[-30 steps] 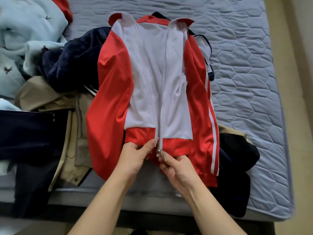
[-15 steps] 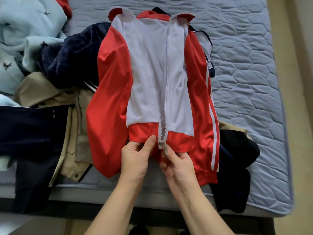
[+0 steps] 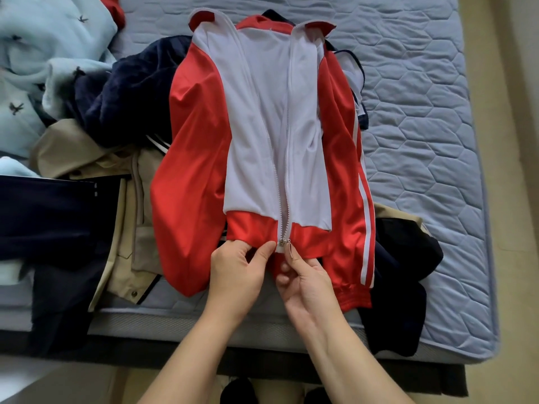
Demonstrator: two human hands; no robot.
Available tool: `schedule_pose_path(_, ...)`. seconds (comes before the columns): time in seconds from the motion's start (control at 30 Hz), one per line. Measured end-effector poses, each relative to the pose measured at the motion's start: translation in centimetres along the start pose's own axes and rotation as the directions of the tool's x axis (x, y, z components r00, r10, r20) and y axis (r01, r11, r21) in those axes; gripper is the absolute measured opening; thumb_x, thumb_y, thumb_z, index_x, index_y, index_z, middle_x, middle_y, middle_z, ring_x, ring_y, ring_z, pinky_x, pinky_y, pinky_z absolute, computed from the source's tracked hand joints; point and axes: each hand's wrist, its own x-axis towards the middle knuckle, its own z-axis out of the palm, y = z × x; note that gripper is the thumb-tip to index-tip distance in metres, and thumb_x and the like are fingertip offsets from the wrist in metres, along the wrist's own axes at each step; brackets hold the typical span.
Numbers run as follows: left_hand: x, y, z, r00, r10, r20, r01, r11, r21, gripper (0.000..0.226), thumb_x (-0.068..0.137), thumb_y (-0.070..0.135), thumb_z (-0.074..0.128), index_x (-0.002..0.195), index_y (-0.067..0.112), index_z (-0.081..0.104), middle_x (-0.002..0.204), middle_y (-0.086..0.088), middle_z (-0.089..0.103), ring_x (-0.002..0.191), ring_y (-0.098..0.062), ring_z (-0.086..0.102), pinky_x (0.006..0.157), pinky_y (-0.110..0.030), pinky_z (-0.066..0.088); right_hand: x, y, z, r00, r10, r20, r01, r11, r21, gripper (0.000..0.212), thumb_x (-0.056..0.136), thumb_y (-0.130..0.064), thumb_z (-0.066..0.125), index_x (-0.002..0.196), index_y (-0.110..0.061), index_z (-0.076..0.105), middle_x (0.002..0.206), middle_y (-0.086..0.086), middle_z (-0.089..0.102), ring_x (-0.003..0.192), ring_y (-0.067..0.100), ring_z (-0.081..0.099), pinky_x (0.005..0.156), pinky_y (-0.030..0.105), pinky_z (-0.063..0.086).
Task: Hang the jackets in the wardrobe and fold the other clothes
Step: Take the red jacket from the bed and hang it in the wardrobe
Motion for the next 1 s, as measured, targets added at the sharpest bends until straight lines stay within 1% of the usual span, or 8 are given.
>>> schedule_pose_path(0.17, -0.4, 0.5, -1.1, 0.996, -0.088, 0.0, 0.088, 0.996, 0.023, 0.034, 0.079, 0.021, 0.076, 0.056, 0.004, 0.059, 0.054, -0.001, 0.054, 0.054, -0.008, 0.051, 0.052, -0.016, 0.035, -1.1, -2.1, -1.2, 0.987, -0.152, 0.044, 0.144, 0.748, -0.648, 0.023, 0.085, -0.01, 0.07, 0.093, -0.007, 0.049, 0.075, 0.011, 0.068, 0.052, 0.012, 0.064, 0.044, 0.023, 0.05)
schedule_pose_path(0.3, -0.4, 1.4, -1.9, 0.992, -0.124, 0.03, 0.123, 0.992, 0.018, 0.038, 0.079, 0.022, 0.076, 0.05, 0.013, 0.053, 0.052, 0.002, 0.052, 0.051, -0.008, 0.048, 0.051, -0.014, 0.034, -2.4, -2.3, -0.8, 0.946, -0.192, 0.262, 0.325, 0.562, -0.76, 0.023, 0.083, -0.004, 0.065, 0.095, -0.021, 0.055, 0.08, 0.009, 0.069, 0.065, 0.016, 0.069, 0.051, 0.026, 0.053)
schedule_pose_path(0.43, -0.6, 2.3, -3.0, 0.989, -0.13, 0.075, 0.131, 0.991, -0.004, 0.034, 0.081, 0.023, 0.074, 0.063, -0.004, 0.062, 0.061, -0.014, 0.062, 0.061, -0.029, 0.055, 0.06, -0.035, 0.039, -3.1, -2.7, 0.3, 0.884, -0.258, 0.39, 0.452, 0.259, -0.854, 0.017, 0.083, -0.015, 0.071, 0.082, -0.026, 0.058, 0.072, -0.003, 0.064, 0.062, 0.006, 0.061, 0.06, 0.027, 0.053)
schedule_pose_path(0.57, -1.1, 2.9, -4.8, 0.988, -0.098, 0.12, 0.09, 0.993, 0.071, 0.039, 0.083, 0.023, 0.072, 0.061, -0.005, 0.057, 0.061, -0.017, 0.058, 0.063, -0.035, 0.052, 0.062, -0.043, 0.038, -4.4, -4.7, 0.8, 0.746, -0.194, 0.637, 0.59, -0.249, -0.768, 0.009, 0.09, -0.026, 0.063, 0.082, -0.021, 0.063, 0.075, -0.008, 0.061, 0.073, 0.01, 0.056, 0.069, 0.034, 0.046)
schedule_pose_path(0.7, -2.2, 3.2, -5.7, 0.985, -0.085, 0.151, 0.065, 0.989, 0.136, 0.051, 0.083, 0.02, 0.072, 0.049, 0.016, 0.034, 0.052, 0.002, 0.038, 0.056, -0.025, 0.037, 0.056, -0.033, 0.021, -5.4, -6.4, 2.1, 0.537, 0.016, 0.843, 0.557, -0.757, -0.341, 0.007, 0.08, -0.012, 0.066, 0.075, -0.014, 0.062, 0.073, 0.002, 0.054, 0.057, 0.029, 0.056, 0.042, 0.031, 0.034)
schedule_pose_path(0.8, -4.0, 2.3, -6.0, 0.976, -0.15, 0.155, 0.122, 0.977, 0.174, 0.052, 0.084, 0.02, 0.07, 0.05, 0.02, 0.03, 0.053, 0.006, 0.036, 0.053, -0.017, 0.035, 0.055, -0.027, 0.017, -4.7, -8.9, 5.1, 0.54, 0.058, 0.84, 0.44, -0.87, -0.223, 0.014, 0.066, 0.004, 0.064, 0.069, -0.009, 0.058, 0.074, 0.006, 0.054, 0.051, 0.029, 0.055, 0.044, 0.022, 0.014)
schedule_pose_path(0.9, -5.7, 0.5, -6.9, 0.933, -0.313, 0.175, 0.275, 0.938, 0.21, 0.047, 0.086, 0.022, 0.068, 0.053, 0.015, 0.036, 0.053, 0.003, 0.042, 0.054, -0.015, 0.042, 0.053, -0.028, 0.02, -3.0, -11.8, 7.7, 0.58, -0.052, 0.813, 0.275, -0.927, -0.256, 0.01, 0.085, -0.007, 0.052, 0.085, -0.01, 0.061, 0.09, 0.003, 0.055, 0.07, 0.032, 0.058, 0.048, 0.029, 0.02)
schedule_pose_path(1.0, -5.6, 0.3, -7.8, 0.877, -0.447, 0.174, 0.365, 0.858, 0.361, 0.039, 0.085, 0.037, 0.067, 0.064, 0.013, 0.045, 0.07, -0.001, 0.052, 0.079, -0.027, 0.056, 0.062, -0.032, 0.036, -3.6, -11.5, 8.2, 0.571, 0.058, 0.819, 0.332, -0.929, -0.166, 0.013, 0.089, -0.011, 0.05, 0.086, -0.013, 0.062, 0.088, 0.003, 0.054, 0.071, 0.032, 0.058, 0.05, 0.031, 0.023)
